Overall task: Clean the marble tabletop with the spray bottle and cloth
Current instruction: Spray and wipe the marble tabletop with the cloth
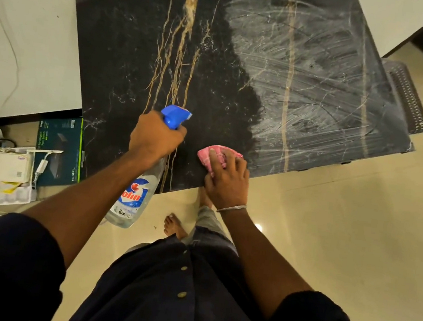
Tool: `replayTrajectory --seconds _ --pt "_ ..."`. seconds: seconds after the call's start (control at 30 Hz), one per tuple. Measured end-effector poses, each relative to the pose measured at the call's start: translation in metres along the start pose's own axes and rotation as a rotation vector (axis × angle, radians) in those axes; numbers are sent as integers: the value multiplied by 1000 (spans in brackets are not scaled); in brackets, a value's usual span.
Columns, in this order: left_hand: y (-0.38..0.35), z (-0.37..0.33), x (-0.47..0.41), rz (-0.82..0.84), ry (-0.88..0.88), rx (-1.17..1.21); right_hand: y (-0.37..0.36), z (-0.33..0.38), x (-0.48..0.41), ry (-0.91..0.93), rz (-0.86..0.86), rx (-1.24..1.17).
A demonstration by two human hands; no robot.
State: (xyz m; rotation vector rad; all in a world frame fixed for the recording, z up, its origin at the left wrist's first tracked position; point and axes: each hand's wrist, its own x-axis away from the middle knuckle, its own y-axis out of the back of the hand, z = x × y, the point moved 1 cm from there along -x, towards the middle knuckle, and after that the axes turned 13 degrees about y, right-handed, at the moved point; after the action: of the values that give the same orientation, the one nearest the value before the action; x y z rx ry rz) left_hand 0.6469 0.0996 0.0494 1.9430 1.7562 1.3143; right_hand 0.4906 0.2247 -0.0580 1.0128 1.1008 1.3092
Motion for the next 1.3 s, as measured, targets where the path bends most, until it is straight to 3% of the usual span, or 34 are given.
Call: replayTrajectory --seconds 0.2,0.37,0.57,0.67,0.8,0.87,1.0,1.07,1.23,1.3 --pt "-4 -5 3 6 -6 -13 13 -52 6 -206 -32 33" --pt "-13 -14 10 24 -13 -35 13 -35 -5 -370 -56 -15" --pt "-41 -33 14 16 -17 -79 3 -1 -24 55 4 -29" --pt "-50 -44 9 25 -24 -86 9 -32 -20 127 23 13" --pt "-54 -58 1 37 -30 -72 22 -105 -20 -123 -30 7" --pt "-53 -64 -3 27 -32 -54 25 -129 -24 -157 -59 -12" --pt "-52 -69 -5 2 -13 -45 18 -112 -34 -243 -126 -92" --pt "-52 -69 -6 -7 -3 -41 13 -86 -39 -177 -134 -136" --pt "-53 -68 -11 -12 17 -49 7 -50 -43 284 -41 -166" --pt "-53 -69 -14 -12 27 -43 9 -64 -43 326 -29 -124"
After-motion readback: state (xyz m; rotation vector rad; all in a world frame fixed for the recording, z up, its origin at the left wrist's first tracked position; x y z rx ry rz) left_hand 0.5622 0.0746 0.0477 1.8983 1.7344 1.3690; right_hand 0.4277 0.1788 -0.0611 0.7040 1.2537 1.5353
